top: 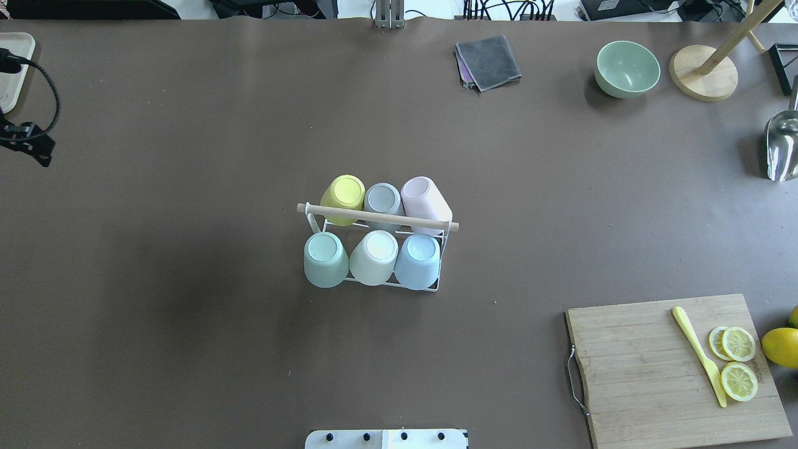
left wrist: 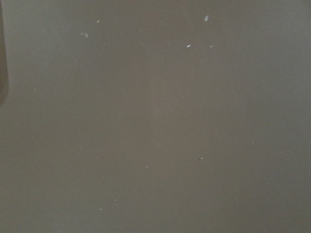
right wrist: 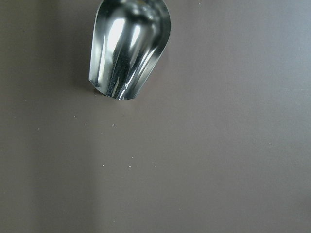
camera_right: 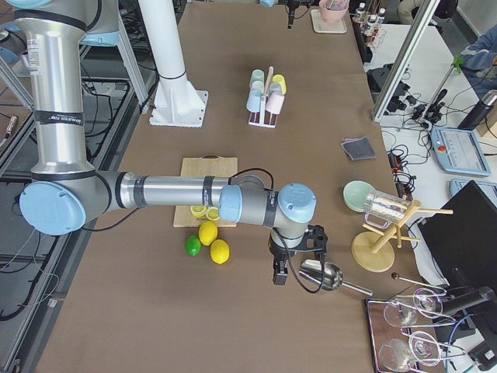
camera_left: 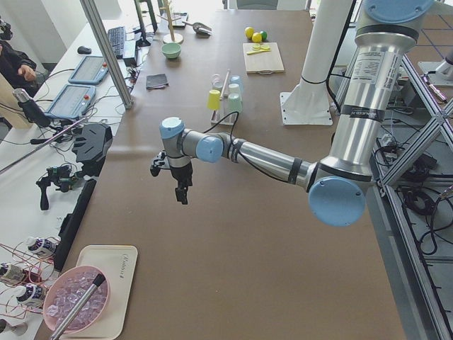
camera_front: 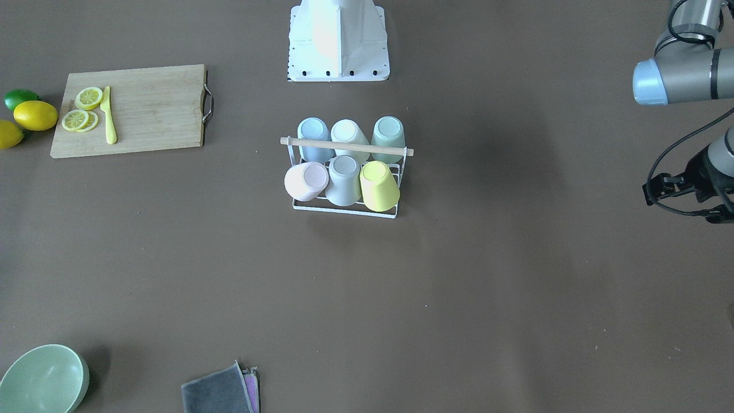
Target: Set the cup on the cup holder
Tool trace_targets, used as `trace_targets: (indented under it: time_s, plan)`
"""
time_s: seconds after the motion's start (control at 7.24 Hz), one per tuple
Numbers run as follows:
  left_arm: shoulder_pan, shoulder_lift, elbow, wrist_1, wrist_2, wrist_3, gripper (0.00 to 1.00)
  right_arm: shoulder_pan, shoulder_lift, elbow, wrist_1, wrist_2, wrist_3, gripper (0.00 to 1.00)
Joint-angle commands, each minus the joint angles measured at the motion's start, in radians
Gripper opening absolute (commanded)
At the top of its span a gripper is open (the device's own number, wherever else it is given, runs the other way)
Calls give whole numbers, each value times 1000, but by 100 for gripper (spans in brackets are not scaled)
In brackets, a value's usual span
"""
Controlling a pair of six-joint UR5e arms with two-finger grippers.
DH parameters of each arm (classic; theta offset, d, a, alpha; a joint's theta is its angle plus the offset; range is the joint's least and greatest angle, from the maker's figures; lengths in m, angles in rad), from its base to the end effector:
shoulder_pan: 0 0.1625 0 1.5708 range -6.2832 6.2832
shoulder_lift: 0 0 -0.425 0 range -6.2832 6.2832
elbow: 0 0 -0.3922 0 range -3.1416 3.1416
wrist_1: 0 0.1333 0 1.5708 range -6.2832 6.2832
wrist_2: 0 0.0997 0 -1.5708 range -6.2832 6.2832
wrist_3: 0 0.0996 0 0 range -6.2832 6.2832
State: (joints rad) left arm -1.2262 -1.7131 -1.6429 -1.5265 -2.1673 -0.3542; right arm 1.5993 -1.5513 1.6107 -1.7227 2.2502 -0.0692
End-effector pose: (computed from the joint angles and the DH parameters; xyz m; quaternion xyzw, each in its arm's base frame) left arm 0.1149 -0.5492 0.5641 -0.0239 0.3029 0.0204 0.9525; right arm 0.0847 -0.4897 0.6505 -0.0273 -0.3346 -0.0038 0.9420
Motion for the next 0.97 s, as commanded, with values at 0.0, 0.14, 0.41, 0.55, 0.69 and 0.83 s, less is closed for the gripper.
trace_targets:
  time_s: [0.0, 0.14, 0.41, 0.55, 0.69, 0.83]
  plan:
    - [-146, 169, 5, -8, -90, 172, 98, 1, 5, 2, -21, -4, 3, 100]
    - [-233, 211, 32, -4, -94, 279, 98, 1, 4, -3, -17, -3, 2, 100]
    - [-407, 257, 96, 5, -158, 440, 98, 2, 0, 11, -14, -12, -1, 100]
    - [-406, 256, 103, 5, -163, 437, 98, 2, -1, 14, -14, -32, -3, 100]
    - [-407, 253, 94, 3, -161, 435, 98, 2, 8, 27, -14, -32, -4, 100]
    - [-409, 238, 72, 6, -164, 420, 98, 2, 7, 41, -14, -28, 2, 100]
